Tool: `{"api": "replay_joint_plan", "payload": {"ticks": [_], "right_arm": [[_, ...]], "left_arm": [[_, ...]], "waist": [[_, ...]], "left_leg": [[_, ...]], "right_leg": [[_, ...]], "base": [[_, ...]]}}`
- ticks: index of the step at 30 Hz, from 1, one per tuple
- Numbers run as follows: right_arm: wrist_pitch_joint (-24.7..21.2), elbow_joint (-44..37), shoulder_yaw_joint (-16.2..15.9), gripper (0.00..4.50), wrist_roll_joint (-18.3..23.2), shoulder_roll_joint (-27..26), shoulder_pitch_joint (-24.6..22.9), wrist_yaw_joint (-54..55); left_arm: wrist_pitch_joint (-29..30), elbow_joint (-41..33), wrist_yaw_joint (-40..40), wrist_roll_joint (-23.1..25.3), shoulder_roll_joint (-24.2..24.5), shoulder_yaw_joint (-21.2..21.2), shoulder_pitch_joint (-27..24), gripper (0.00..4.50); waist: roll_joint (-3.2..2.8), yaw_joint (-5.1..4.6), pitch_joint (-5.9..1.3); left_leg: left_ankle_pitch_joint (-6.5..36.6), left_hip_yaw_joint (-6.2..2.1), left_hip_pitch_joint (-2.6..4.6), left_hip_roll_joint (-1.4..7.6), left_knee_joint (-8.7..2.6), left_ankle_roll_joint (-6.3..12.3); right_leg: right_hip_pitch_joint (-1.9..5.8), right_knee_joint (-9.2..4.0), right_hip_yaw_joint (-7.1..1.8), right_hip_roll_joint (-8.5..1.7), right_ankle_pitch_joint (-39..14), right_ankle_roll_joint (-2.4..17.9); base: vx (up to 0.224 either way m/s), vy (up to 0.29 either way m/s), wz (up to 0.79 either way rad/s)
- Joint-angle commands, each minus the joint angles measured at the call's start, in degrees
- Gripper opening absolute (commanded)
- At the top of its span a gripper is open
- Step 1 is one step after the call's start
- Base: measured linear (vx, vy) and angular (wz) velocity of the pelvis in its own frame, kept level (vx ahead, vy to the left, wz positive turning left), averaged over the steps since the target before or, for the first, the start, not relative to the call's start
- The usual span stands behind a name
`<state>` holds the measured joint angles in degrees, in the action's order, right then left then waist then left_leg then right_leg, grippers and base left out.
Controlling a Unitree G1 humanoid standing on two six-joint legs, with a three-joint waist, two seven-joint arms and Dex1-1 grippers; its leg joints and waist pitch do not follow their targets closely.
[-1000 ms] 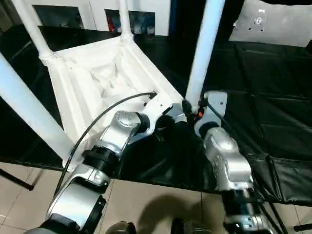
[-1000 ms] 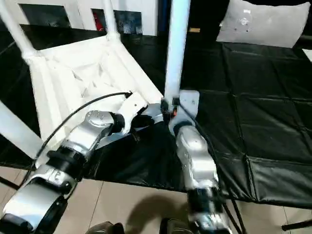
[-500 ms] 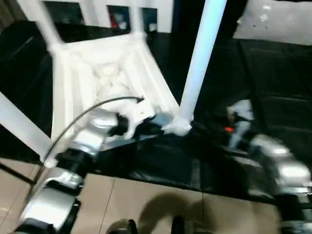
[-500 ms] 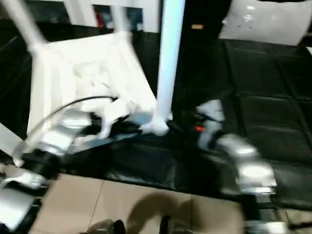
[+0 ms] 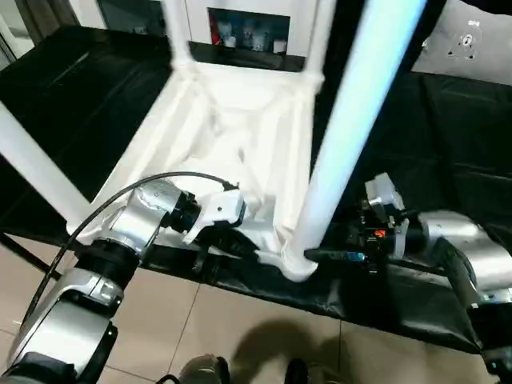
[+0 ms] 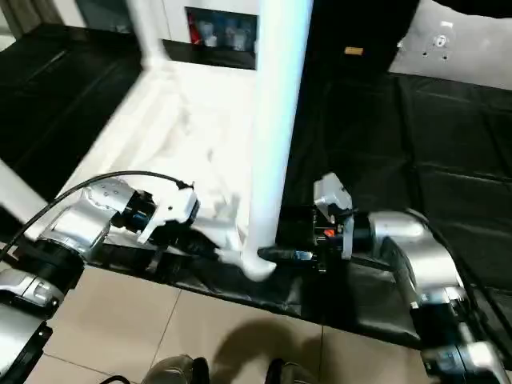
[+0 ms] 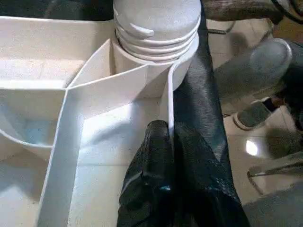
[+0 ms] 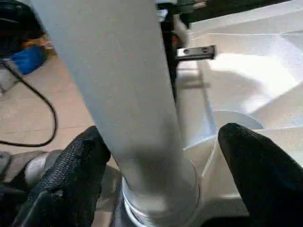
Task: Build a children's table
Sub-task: Rotate leg to tighten
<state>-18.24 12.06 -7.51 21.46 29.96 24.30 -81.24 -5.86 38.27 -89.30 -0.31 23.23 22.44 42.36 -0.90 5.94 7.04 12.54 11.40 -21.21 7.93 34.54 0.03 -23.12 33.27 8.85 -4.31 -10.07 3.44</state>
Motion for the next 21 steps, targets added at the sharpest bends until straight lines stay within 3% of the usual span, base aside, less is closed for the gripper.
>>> {"api": "replay_joint_plan", "payload": {"ticks": [1,15,21], "right_arm": [[0.21,1.22,-1.43,3.61,0.09,0.66,1.24,-2.83],[0.63,4.87,-4.33,2.43,-0.95,1.18,4.07,-7.58],[-3.45,2.82,-3.84,2.16,0.80,0.58,3.40,-6.76]], "left_arm": [[-1.66,-0.03,-3.19,-0.27,-0.94,3.15,1.02,0.00],[-3.17,0.81,-3.20,-0.39,-1.11,4.30,1.33,0.00],[-1.22,0.33,-3.20,-1.57,-1.15,3.85,1.19,0.00]], "waist": [[0.91,-0.33,-4.72],[1.09,0.08,-4.90],[1.07,-0.06,-4.67]], "left_leg": [[-0.54,-3.16,0.63,7.03,-3.58,9.22],[-1.67,-3.23,0.73,7.17,-3.49,9.88],[-1.48,-3.28,0.87,7.28,-3.60,9.76]], "right_leg": [[3.63,-2.78,-5.56,-7.57,-6.54,10.53],[3.63,-2.56,-5.45,-7.56,-5.88,10.41],[3.50,-2.69,-5.54,-7.40,-6.85,10.16]], "base": [[0.000,0.000,0.00],[0.000,0.000,0.00],[0.000,0.000,0.00]]}}
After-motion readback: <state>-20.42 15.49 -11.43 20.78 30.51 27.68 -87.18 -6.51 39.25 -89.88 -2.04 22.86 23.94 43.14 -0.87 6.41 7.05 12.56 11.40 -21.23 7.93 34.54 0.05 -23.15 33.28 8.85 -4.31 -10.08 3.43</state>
